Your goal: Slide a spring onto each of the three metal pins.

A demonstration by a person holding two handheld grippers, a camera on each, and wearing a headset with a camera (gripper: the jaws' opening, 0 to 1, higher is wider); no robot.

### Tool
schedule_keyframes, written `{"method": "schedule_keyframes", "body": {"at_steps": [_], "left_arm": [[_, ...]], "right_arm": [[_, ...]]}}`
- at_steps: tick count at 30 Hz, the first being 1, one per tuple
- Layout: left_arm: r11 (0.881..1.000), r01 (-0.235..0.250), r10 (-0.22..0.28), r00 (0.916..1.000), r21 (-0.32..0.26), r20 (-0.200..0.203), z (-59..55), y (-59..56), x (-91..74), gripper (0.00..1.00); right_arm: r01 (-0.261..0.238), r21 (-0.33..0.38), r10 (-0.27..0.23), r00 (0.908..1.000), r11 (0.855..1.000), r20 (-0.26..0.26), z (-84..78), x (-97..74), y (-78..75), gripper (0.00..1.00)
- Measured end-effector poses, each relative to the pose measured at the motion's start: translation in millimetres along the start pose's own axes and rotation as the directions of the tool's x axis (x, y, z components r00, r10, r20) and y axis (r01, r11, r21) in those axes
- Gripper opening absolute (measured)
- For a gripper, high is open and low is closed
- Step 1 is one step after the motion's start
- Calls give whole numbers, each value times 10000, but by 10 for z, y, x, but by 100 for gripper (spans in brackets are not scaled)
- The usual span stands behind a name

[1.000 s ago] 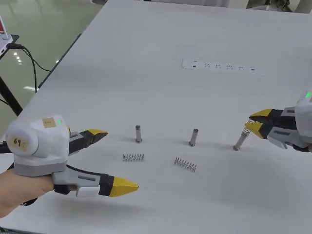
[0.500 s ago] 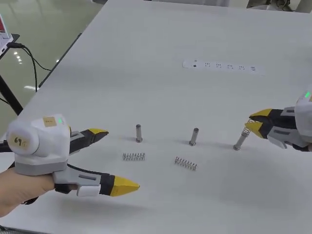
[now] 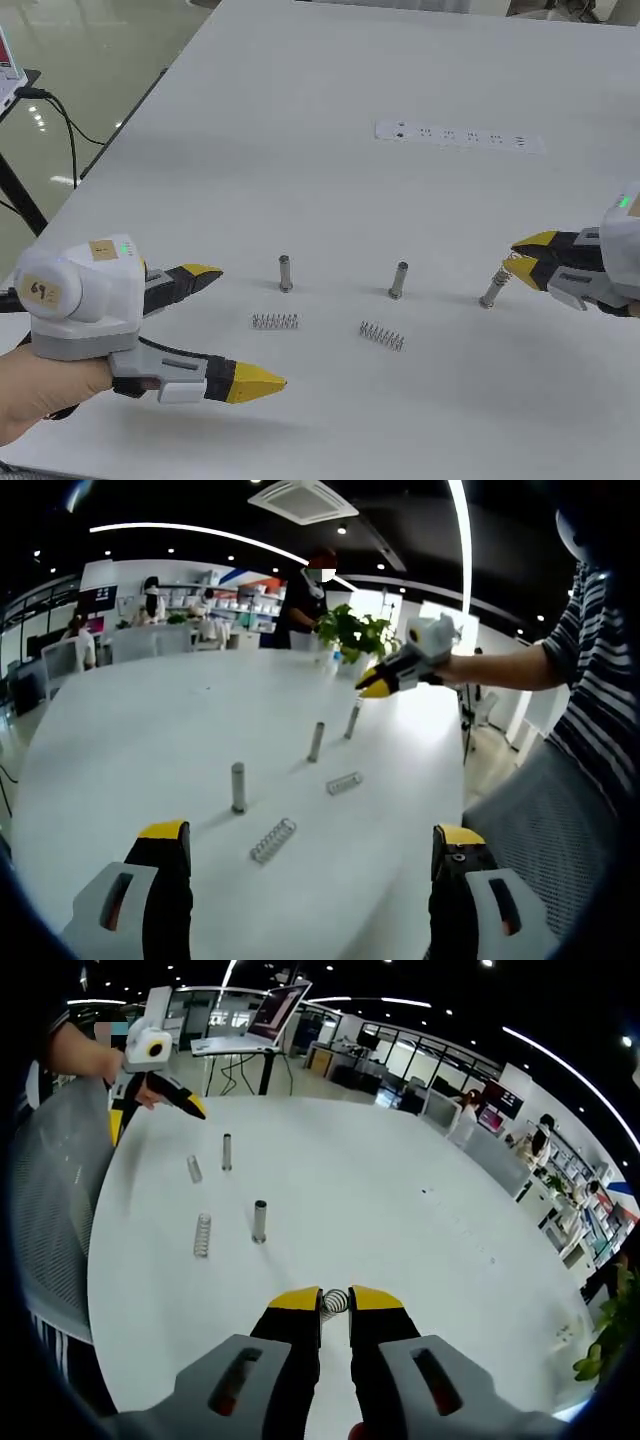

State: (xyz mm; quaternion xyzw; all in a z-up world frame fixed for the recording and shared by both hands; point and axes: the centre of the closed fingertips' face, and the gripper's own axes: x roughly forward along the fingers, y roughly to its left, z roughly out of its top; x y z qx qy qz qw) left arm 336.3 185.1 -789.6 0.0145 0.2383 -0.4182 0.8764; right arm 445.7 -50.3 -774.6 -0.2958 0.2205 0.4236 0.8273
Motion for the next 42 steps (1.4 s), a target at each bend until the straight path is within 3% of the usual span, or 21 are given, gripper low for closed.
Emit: {"method": "schedule_keyframes", "body": {"at_steps": [29, 42], "left_arm": [[10000, -20, 20, 10000, 3, -59, -16, -19, -11, 98], [10000, 16, -16, 10000, 0, -11, 3, -30, -7, 98]], "right_arm": [[-467, 200, 481, 9958, 9987, -778, -257, 155, 174, 7], [-366, 909, 439, 9958, 9952, -799, -307, 171, 164, 8]]}}
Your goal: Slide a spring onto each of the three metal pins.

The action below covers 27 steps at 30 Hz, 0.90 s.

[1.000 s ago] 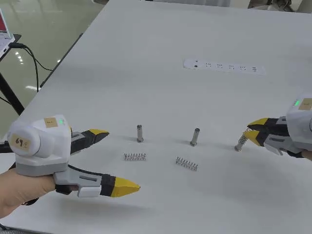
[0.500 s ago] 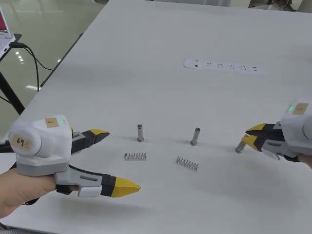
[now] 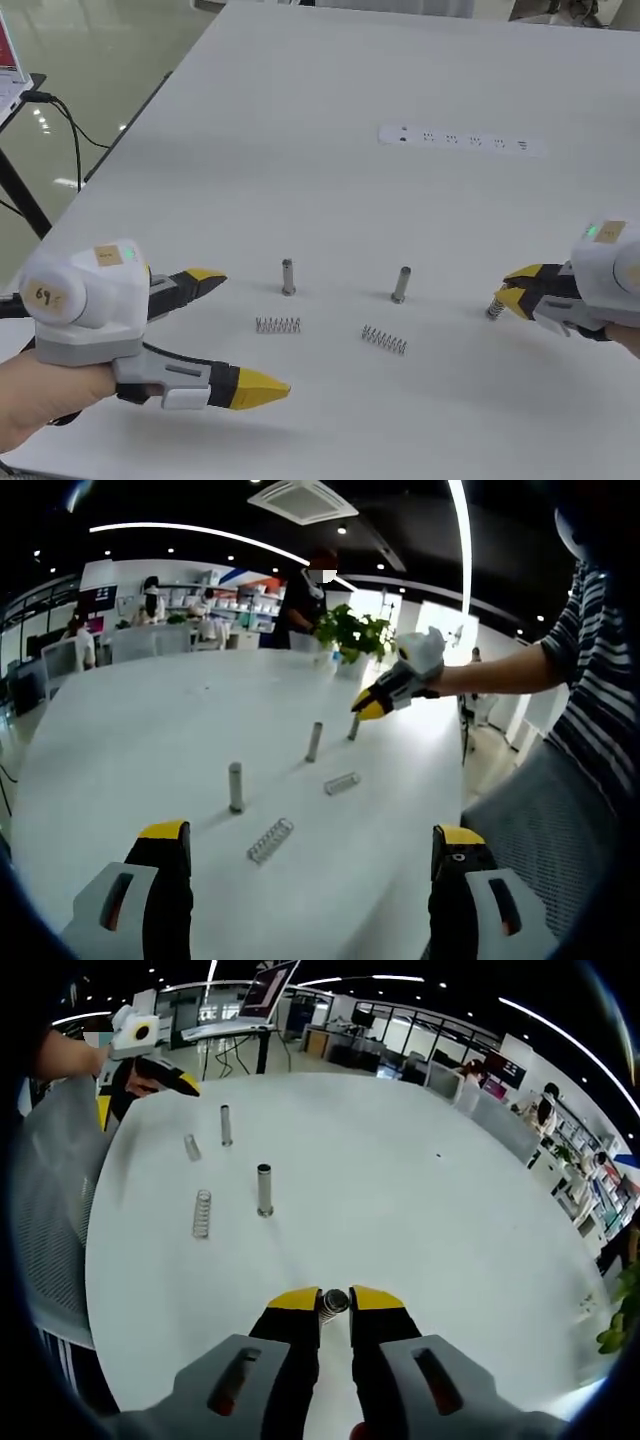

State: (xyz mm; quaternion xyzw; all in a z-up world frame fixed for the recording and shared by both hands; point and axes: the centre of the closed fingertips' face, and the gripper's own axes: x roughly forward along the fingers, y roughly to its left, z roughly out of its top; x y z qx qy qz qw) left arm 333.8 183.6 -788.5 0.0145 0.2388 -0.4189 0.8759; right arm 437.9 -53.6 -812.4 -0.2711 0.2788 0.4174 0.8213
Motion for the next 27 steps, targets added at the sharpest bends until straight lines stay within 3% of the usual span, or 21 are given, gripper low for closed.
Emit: {"method": "schedule_keyframes", "body": {"at_steps": [10, 16, 18, 19, 22, 27], "left_arm": [[10000, -12, 12, 10000, -10, -5, 1, -2, -15, 98], [10000, -37, 37, 10000, 10, 12, 5, 6, -31, 98], [10000, -60, 60, 10000, -3, 26, 8, 12, -40, 98], [10000, -80, 80, 10000, -5, 27, 9, 17, -46, 98], [9999, -101, 101, 9999, -7, 14, 6, 20, -57, 98], [9999, -113, 113, 9999, -12, -10, -1, 19, -62, 98]], "right_arm": [[-5, 367, 3, 10000, 9993, 55, 12, -8, 6, 12], [29, 968, -54, 9997, 9953, 259, 26, -30, -20, 15], [-10, 1485, -64, 9988, 9889, 489, 47, -47, -17, 16], [-39, 2074, -125, 9969, 9782, 775, 77, -64, -25, 16], [-36, 2868, -278, 9941, 9580, 1051, 88, -106, -63, 18], [-177, 2943, -185, 9926, 9555, 1196, 105, -162, -17, 17]]}}
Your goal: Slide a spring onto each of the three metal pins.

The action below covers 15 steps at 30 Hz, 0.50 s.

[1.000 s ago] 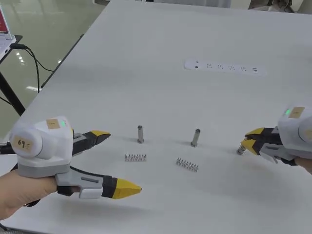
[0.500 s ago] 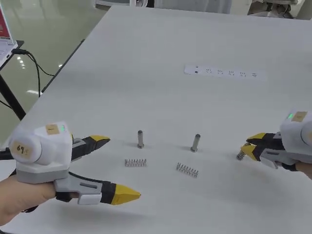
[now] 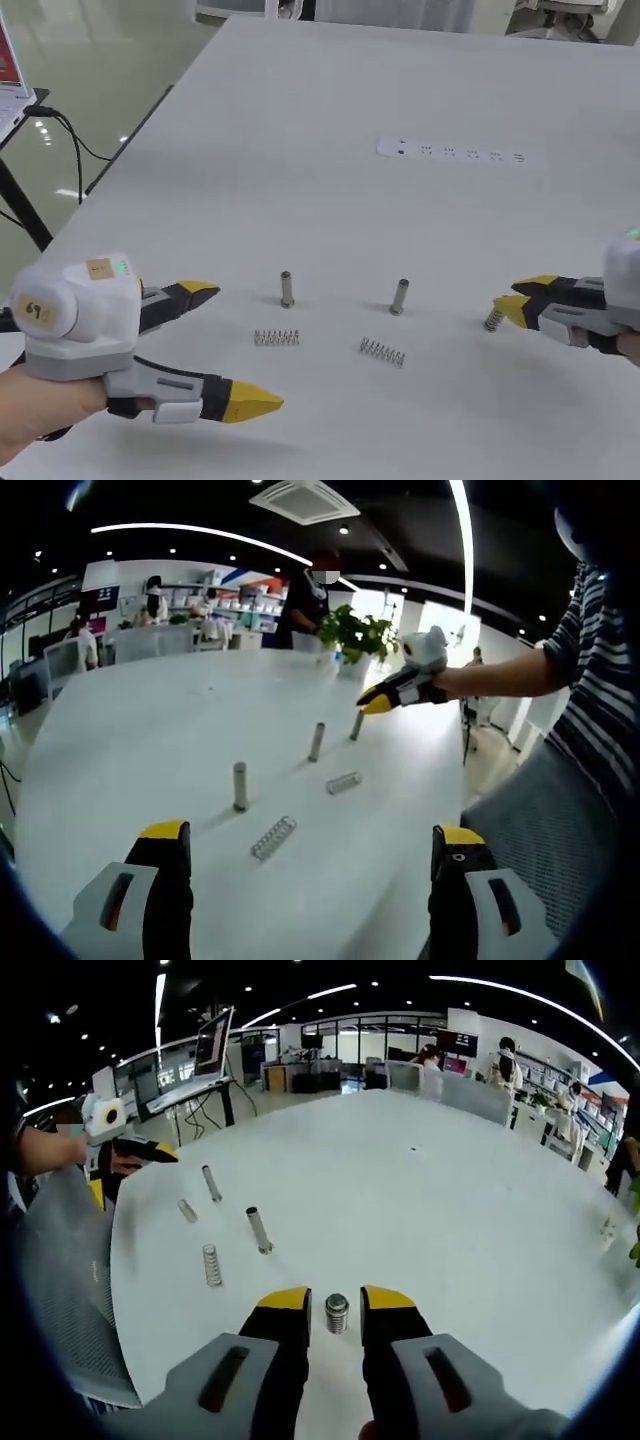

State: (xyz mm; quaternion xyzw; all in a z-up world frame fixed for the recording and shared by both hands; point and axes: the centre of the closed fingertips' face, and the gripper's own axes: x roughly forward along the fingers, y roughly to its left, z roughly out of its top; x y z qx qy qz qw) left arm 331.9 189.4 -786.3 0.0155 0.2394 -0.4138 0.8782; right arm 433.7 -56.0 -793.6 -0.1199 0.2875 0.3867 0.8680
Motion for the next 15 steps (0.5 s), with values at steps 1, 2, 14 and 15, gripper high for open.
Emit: {"method": "schedule_keyframes", "body": {"at_steps": [1, 2, 14, 15], "left_arm": [[10000, 1, -1, 10000, -21, -1, -1, -1, 1, 98], [10000, 10, -10, 10000, -28, -2, -1, -3, 2, 98], [10000, -35, 35, 10000, -28, -8, -1, 15, -13, 98], [10000, -30, 30, 10000, -24, -10, -2, 13, -12, 98]], "right_arm": [[-23, -3, 23, 10000, 10000, 49, 13, -8, 18, 17], [-59, 32, 59, 9999, 10000, 132, 37, -21, 49, 17], [-830, 694, 769, 9933, 9941, 861, 226, -78, 392, 17], [-909, 687, 849, 9927, 9935, 854, 235, -78, 422, 17]]}}
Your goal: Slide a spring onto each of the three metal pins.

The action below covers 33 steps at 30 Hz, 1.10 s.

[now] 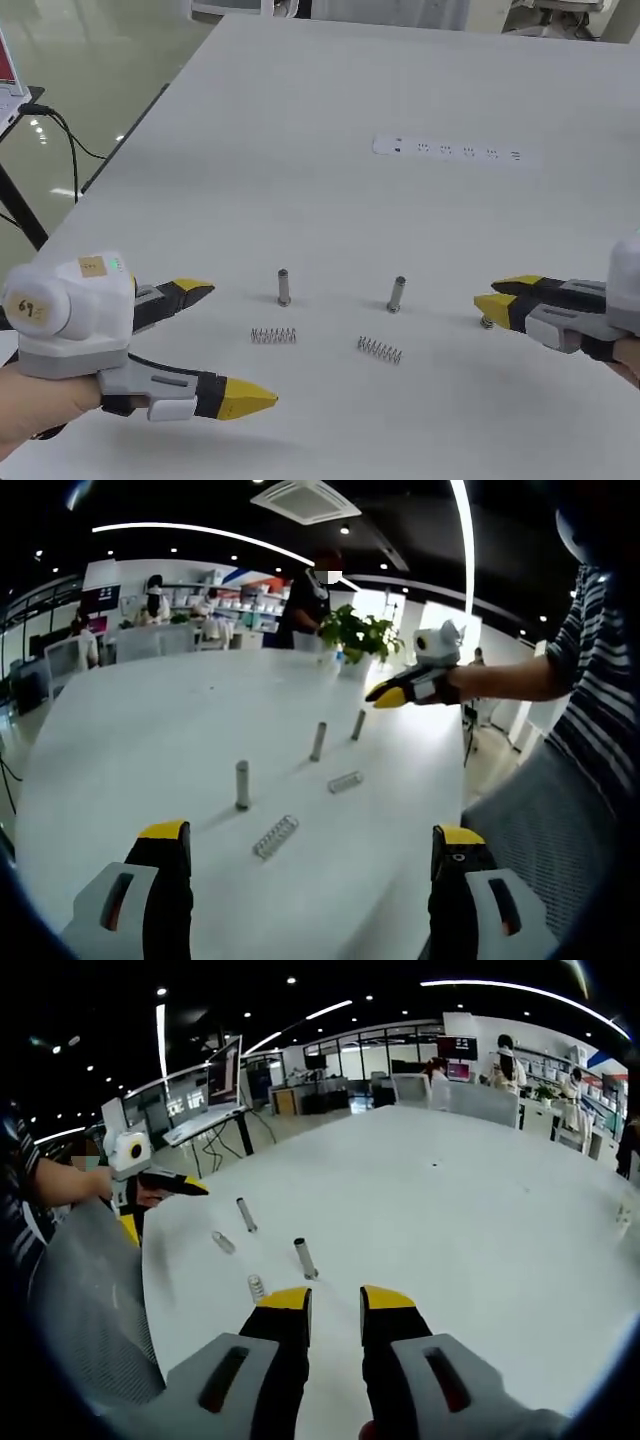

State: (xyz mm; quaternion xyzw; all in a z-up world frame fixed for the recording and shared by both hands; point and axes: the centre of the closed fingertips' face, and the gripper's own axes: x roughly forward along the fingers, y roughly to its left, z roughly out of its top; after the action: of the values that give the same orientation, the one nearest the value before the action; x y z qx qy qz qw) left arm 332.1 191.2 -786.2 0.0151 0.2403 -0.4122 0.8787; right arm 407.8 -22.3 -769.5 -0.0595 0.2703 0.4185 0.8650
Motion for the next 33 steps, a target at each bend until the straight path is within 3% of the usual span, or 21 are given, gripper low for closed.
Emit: {"method": "schedule_keyframes", "body": {"at_steps": [9, 16, 20, 28, 33], "left_arm": [[9999, 81, -81, 10000, 72, -58, -5, -22, 19, 98], [10000, 42, -42, 9999, 50, -137, -44, -11, 3, 98], [10000, 29, -28, 9997, 42, -237, -74, -12, 0, 98], [10000, 59, -58, 9997, 22, -237, -83, -22, 7, 98], [9999, 88, -87, 9997, 49, -228, -76, -36, 8, 98]], "right_arm": [[-843, -775, 783, 9939, 9934, -774, -30, 124, 256, 17], [-1108, -1211, 980, 9894, 9864, -1071, 8, 198, 332, 17], [-1357, -1775, 1096, 9827, 9747, -1494, -14, 243, 399, 17], [-2066, -2839, 1356, 9586, 9363, -2503, -105, 332, 579, 17], [-2485, -3286, 1388, 9361, 9112, -3232, -211, 417, 660, 16]]}}
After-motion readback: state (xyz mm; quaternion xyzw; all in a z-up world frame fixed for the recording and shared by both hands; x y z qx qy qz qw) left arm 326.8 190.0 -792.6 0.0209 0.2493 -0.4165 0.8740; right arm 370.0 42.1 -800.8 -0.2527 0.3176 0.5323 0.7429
